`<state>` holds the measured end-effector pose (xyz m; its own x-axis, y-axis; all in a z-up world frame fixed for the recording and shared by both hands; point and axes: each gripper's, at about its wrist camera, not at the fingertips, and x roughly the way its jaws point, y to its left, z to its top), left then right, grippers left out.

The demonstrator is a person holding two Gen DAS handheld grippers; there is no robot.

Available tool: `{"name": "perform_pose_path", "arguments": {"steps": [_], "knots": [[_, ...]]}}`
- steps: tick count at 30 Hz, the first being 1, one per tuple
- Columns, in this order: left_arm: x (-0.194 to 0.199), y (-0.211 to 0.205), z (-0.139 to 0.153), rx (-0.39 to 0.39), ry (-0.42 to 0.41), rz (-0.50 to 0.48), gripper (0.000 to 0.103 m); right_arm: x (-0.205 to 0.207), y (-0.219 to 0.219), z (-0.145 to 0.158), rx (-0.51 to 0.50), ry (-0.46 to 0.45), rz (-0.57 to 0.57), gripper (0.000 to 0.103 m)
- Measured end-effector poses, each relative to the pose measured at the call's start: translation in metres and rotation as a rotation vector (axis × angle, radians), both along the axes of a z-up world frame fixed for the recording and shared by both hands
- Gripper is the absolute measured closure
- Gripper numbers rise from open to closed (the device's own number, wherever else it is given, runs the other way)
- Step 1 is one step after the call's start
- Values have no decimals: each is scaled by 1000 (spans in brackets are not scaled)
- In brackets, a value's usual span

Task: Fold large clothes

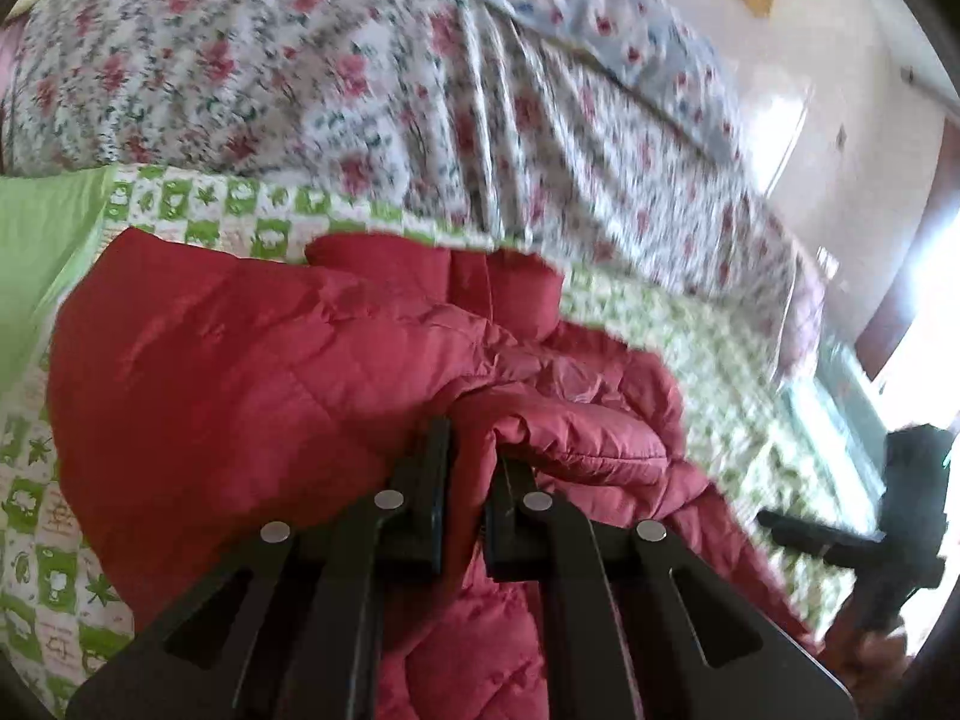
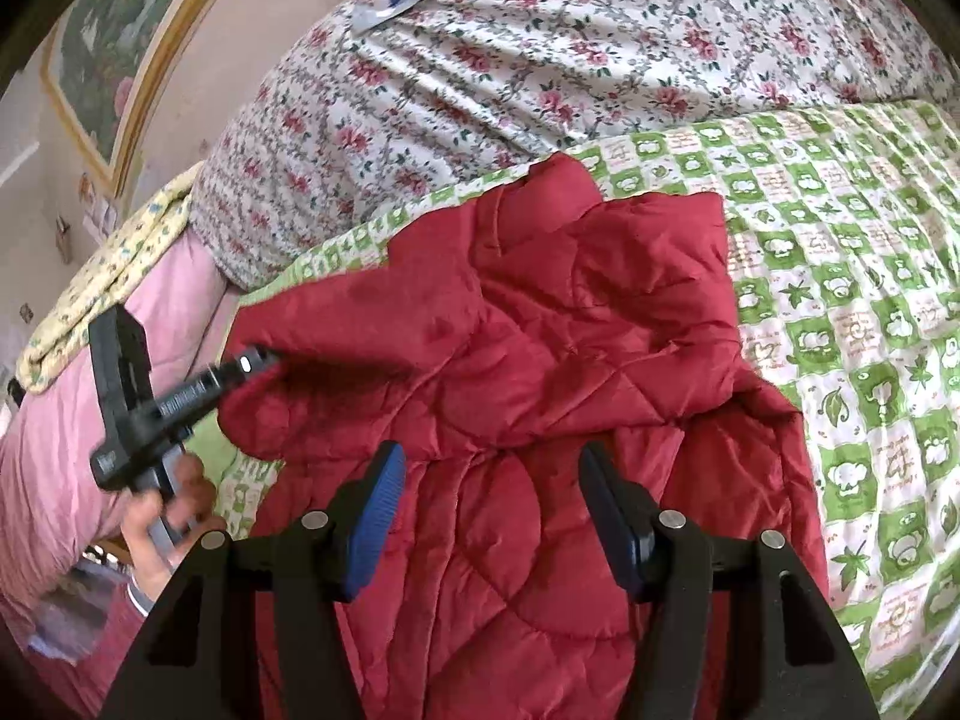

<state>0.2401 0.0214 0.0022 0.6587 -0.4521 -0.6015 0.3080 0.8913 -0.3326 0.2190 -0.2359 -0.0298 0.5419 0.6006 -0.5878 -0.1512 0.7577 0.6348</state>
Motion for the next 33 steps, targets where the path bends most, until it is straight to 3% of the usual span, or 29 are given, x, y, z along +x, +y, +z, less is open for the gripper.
{"name": "perform_pose_path", "arguments": {"steps": [7,12,18,19,21,22,24,28,30,31,32,33], "knots": [[-3,-24,-33,130,58,-22,97,37,-1,-12,84,41,-9,40],[-4,-26,-43,143,82,-14,96,76,16,-30,156,95,28,40],[-2,-28,-44,141,98,-14,94,118,44,-67,173,197,55,41],[-1,-28,-44,141,104,-14,93,122,48,-74,186,212,61,43],[0,-28,-45,142,120,-14,92,126,54,-81,223,224,80,59],[0,-28,-45,143,133,-19,90,127,56,-83,228,229,82,81],[-1,-27,-44,140,149,-34,87,127,55,-85,242,235,69,89],[-13,-21,-41,103,178,-72,77,120,48,-75,215,197,51,95],[-20,-18,-38,92,178,-80,62,118,43,-69,194,177,30,96],[-24,-16,-36,83,174,-84,47,116,38,-64,180,162,13,97],[-28,-13,-34,77,168,-87,40,116,34,-61,176,150,-1,97],[-30,-12,-32,77,164,-85,40,115,29,-58,171,140,-14,97]]}}
